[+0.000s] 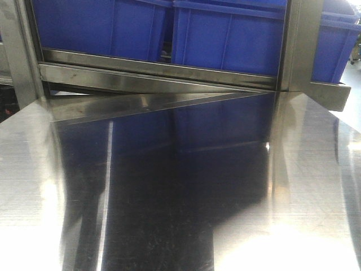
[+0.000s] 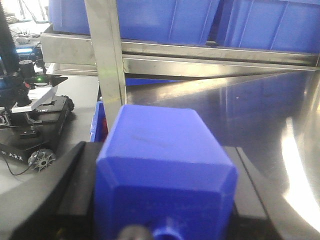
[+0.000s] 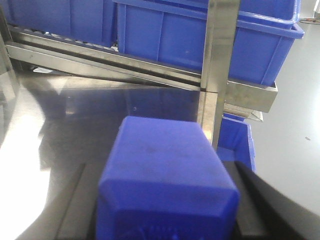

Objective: Pick and sort blue part to right shelf
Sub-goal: 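Lift the held blue part off the shelf with the right gripper, then drive the base away from the steel shelf holding both parts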

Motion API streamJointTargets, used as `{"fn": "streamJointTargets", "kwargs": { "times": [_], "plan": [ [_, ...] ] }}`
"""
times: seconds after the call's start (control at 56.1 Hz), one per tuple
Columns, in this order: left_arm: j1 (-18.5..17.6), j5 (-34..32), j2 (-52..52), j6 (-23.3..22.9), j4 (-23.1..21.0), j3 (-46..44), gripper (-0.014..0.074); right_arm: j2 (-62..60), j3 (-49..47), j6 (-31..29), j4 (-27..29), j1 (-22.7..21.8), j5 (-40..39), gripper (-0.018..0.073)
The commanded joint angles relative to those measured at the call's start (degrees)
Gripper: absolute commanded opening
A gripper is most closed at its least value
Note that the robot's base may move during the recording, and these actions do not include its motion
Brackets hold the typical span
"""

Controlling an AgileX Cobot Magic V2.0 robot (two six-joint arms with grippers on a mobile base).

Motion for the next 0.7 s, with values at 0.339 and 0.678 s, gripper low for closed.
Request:
{"fn": "streamJointTargets", "kwargs": {
  "times": [0.339,0.678],
  "plan": [
    [-0.5,-5.0,-1.3,-0.1,0.5,-1.4,0.0332,0.8,-1.5,-0.5,-2.2,-0.1,-4.5,0.0128],
    [-0.5,-5.0,-1.3,-0.1,0.5,-1.4,0.0332,0.8,-1.5,-0.5,-2.2,-0.1,-4.5,0.0128]
  ]
}}
